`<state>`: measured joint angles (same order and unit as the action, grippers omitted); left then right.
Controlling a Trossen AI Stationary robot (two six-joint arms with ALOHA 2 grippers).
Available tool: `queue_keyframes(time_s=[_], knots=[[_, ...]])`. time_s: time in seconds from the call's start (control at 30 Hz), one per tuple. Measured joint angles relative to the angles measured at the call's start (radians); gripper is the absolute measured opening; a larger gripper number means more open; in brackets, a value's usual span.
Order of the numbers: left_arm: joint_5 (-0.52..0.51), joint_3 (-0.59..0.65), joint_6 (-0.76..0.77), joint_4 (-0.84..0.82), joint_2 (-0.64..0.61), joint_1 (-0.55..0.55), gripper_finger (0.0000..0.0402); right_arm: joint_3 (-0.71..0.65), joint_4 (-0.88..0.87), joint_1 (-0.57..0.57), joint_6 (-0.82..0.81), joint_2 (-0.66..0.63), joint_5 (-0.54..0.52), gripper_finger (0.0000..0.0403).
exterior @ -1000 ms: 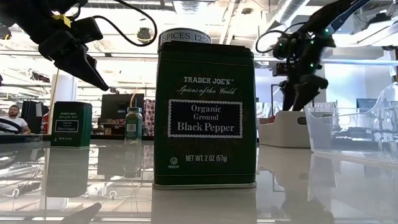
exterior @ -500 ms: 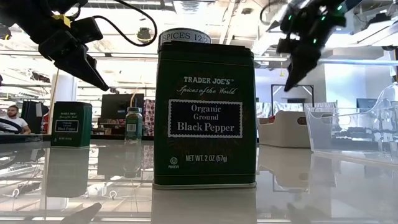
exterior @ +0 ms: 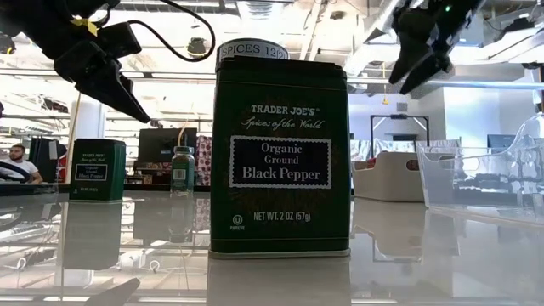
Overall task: Sort spices by type
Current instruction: Move the middle left black seasoning can to the center of the table
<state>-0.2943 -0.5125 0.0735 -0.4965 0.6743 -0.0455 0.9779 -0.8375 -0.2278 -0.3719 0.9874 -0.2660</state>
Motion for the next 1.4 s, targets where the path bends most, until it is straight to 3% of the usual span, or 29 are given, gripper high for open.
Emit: queue_keyframes(time_s=[0.27, 0.47, 0.9, 1.13, 1.27, 1.4], knots=[[0.0, 0.0, 0.136, -0.001, 0.0, 0.0, 0.0298, 0.0, 0.001, 0.385, -0.291, 0.094, -0.406, 0.0315], [0.0, 0.0, 0.11, 0.038, 0.0, 0.0, 0.0298, 0.0, 0.001, 0.559, -0.446, 0.221, -0.513, 0.0315], [-0.005, 0.0, 0.122, 0.051, 0.0, 0.0, 0.0298, -0.001, 0.031, 0.642, -0.569, 0.537, -0.518, 0.0314], [-0.096, 0.0, 0.124, 0.05, 0.0, 0.0, 0.0334, -0.001, 0.033, 0.638, -0.592, 0.544, -0.497, 0.0314], [-0.066, 0.0, 0.126, 0.035, 0.0, 0.0, 0.0367, -0.001, 0.033, 0.638, -0.591, 0.535, -0.496, 0.0314], [-0.021, 0.0, 0.126, 0.036, 0.0, 0.0, 0.0374, -0.001, 0.032, 0.638, -0.575, 0.536, -0.497, 0.0314]])
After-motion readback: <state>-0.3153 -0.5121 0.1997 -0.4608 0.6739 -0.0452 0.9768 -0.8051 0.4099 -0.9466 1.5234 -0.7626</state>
